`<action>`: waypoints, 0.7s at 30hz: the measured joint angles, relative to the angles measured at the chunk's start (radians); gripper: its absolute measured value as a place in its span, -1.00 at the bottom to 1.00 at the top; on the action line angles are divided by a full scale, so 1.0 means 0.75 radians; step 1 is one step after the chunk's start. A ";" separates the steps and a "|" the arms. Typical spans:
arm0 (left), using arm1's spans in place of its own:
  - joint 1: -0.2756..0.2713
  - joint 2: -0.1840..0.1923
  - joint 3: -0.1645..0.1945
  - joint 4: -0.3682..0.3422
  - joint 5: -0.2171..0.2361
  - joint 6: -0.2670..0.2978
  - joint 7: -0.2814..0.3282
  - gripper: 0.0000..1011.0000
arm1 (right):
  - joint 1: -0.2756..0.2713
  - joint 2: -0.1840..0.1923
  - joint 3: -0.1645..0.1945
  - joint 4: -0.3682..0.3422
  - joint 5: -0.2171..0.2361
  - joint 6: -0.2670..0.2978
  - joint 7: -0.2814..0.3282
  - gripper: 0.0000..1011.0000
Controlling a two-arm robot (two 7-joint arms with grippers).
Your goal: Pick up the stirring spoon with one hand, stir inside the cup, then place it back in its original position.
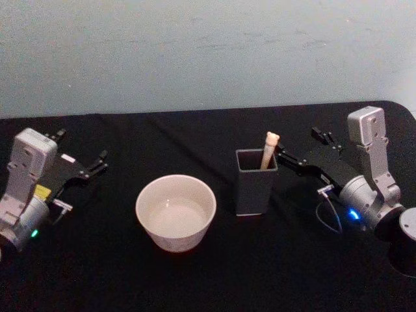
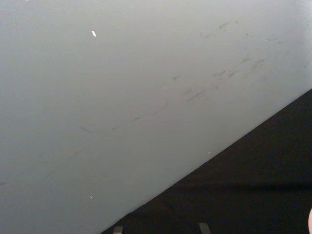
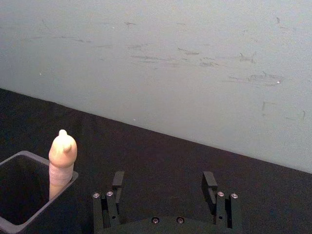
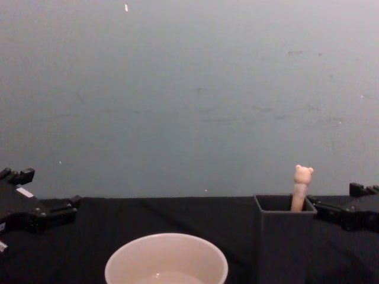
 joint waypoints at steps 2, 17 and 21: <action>0.000 0.000 0.000 0.000 0.000 0.000 0.000 0.98 | 0.000 0.000 0.000 0.000 0.000 0.000 0.000 0.98; 0.000 0.000 0.000 0.000 0.000 0.000 0.000 0.98 | 0.000 0.000 0.000 -0.001 0.002 -0.002 -0.002 0.98; 0.000 0.000 0.000 0.000 0.000 0.000 0.000 0.98 | 0.000 0.000 0.000 -0.001 0.003 -0.002 -0.002 0.98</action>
